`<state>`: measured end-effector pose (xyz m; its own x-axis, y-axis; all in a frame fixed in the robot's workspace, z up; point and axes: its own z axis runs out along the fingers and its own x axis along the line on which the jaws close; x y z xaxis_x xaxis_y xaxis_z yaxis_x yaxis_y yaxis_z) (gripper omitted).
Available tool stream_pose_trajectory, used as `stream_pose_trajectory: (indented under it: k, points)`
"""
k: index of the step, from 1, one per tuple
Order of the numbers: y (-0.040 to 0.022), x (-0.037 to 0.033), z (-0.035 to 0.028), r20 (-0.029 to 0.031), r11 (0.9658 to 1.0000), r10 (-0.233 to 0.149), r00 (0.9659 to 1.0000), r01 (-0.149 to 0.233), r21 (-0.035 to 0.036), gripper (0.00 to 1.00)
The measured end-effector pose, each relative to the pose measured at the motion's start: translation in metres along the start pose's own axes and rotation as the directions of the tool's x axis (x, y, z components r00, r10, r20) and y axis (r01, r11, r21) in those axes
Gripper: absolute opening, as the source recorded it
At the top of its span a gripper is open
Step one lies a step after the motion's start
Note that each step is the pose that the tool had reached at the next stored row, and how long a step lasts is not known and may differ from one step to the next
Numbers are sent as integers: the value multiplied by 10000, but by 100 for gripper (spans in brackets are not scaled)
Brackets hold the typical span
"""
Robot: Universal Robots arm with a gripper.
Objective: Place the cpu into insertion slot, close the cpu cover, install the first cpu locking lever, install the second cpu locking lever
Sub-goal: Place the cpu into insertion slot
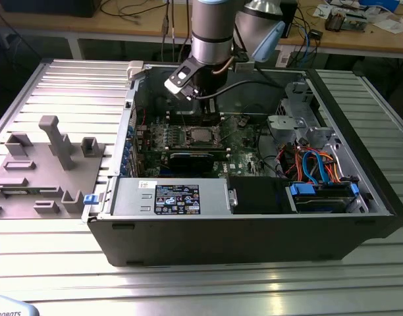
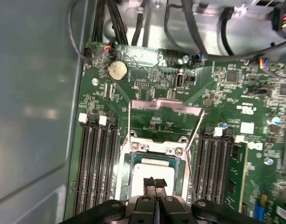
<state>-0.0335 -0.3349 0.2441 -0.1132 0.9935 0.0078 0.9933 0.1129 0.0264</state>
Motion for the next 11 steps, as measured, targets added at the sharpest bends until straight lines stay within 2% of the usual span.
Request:
stream_pose_trajectory:
  k: [5, 8, 9, 11]
  points:
    - [17, 0, -190, 23, 10000, 1, 10000, -1, 6, 11]
    - [23, 1, -327, 26, 10000, 0, 10000, 0, 6, 11]
    - [24, 1, -358, 27, 10000, 0, 10000, 0, 6, 11]
    - [24, 2, -378, 25, 10000, 0, 10000, 0, 5, 11]
